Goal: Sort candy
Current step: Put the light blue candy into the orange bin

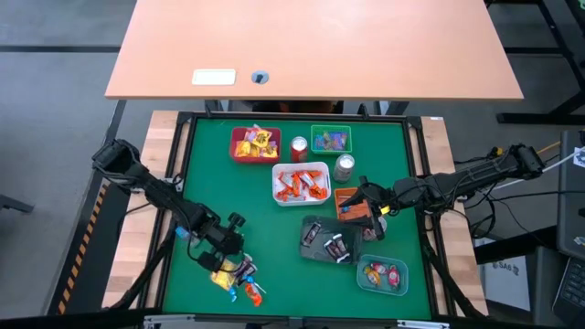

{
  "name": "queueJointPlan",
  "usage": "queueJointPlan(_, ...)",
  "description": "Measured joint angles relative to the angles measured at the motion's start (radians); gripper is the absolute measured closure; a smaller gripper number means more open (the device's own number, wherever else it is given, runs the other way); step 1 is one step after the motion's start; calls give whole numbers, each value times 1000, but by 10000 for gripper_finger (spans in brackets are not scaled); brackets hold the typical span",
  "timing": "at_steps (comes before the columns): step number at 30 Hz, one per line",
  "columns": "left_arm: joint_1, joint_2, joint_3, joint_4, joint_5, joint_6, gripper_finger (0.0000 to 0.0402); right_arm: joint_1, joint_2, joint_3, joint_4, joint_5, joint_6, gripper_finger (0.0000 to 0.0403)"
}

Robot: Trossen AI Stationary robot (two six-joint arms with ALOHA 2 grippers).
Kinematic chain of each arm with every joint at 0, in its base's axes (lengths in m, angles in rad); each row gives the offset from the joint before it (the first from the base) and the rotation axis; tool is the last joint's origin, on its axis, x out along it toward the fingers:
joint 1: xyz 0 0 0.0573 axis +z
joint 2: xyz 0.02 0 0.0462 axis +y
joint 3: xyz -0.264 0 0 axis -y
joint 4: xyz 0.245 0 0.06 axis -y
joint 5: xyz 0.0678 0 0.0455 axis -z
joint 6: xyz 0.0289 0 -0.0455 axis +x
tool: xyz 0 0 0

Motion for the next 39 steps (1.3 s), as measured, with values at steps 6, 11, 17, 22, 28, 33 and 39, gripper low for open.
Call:
queueJointPlan(6, 45, 0, 0, 29, -1, -69, 400, 0, 0, 0, 0, 0, 0, 162)
queueJointPlan(11, 78, 0, 0, 32, -2, -101, 401, 0, 0, 0, 0, 0, 0, 162)
queueJointPlan(17, 118, 0, 0, 38, -2, -101, 401, 0, 0, 0, 0, 0, 0, 162)
queueJointPlan(22, 160, 0, 0, 107, -2, -102, 401, 0, 0, 0, 0, 0, 0, 162)
queueJointPlan(28, 214, 0, 0, 278, -2, -103, 401, 0, 4, -1, 37, 51, 5, 162)
queueJointPlan(33, 258, 0, 0, 449, -2, -103, 401, 0, 54, -1, 186, 89, 3, 162)
queueJointPlan(39, 310, 0, 0, 658, -8, -103, 401, 0, 186, -1, 396, 89, -34, 162)
